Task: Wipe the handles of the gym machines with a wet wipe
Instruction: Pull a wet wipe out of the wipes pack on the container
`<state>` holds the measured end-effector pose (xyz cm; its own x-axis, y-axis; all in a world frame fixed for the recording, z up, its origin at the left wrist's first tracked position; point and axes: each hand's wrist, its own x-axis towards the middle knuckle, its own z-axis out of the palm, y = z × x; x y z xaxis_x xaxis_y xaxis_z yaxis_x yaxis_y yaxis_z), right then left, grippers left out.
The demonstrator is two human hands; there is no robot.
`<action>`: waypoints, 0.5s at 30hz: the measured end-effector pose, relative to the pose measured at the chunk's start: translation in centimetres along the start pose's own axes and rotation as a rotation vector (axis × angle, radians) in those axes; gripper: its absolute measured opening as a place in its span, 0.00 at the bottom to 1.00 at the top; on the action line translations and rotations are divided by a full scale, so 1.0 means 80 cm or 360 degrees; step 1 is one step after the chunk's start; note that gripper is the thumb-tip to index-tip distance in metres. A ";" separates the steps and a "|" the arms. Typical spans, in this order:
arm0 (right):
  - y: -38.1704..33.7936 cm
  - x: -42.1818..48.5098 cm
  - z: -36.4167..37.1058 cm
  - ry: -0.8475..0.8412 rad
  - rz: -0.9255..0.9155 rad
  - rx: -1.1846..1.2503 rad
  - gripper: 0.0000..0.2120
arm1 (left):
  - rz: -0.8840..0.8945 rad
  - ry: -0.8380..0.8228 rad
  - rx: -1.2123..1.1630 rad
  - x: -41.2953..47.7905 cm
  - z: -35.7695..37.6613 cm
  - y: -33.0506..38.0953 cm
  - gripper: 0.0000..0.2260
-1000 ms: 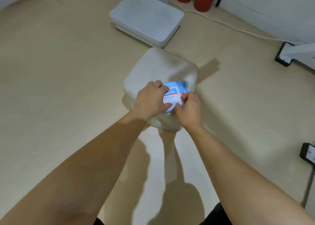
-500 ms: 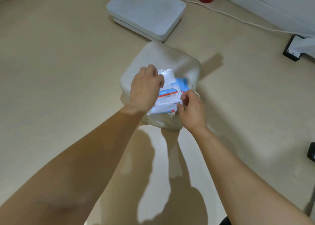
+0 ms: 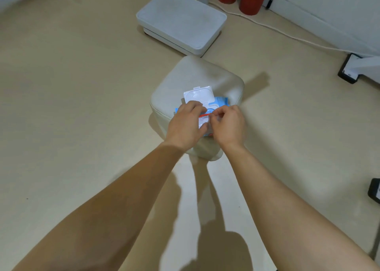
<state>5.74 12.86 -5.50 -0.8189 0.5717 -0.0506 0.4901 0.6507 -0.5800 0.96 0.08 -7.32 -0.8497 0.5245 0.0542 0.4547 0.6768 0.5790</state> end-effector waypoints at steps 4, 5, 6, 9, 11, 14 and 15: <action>-0.007 0.003 -0.001 -0.0248 -0.0032 0.0229 0.10 | -0.0089 0.0050 -0.0122 -0.001 0.005 0.003 0.18; -0.009 0.004 -0.003 -0.0334 -0.0011 0.0380 0.11 | -0.0110 0.0068 -0.0175 -0.001 0.004 0.004 0.18; -0.012 0.005 -0.005 -0.0416 -0.0003 0.0500 0.12 | -0.0140 0.0083 -0.0234 0.000 0.004 0.004 0.17; -0.019 0.008 -0.014 -0.0603 0.0069 0.0692 0.08 | -0.0211 0.0092 -0.0341 0.003 -0.003 0.003 0.10; -0.014 0.014 -0.015 -0.0446 0.0138 0.0807 0.06 | -0.0218 0.0108 -0.0382 0.002 -0.008 -0.001 0.07; -0.001 0.019 -0.015 -0.0313 0.0013 0.0557 0.05 | -0.0237 0.0149 -0.0487 -0.003 -0.011 -0.006 0.06; 0.001 0.019 -0.014 -0.0331 -0.0104 0.0402 0.05 | -0.0228 0.0152 -0.0503 -0.005 -0.011 -0.008 0.07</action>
<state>4.88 14.35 -4.71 -0.9023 0.4017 -0.1563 0.3663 0.5235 -0.7693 0.76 -1.04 -7.03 -0.9268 0.3748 0.0214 0.2366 0.5390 0.8084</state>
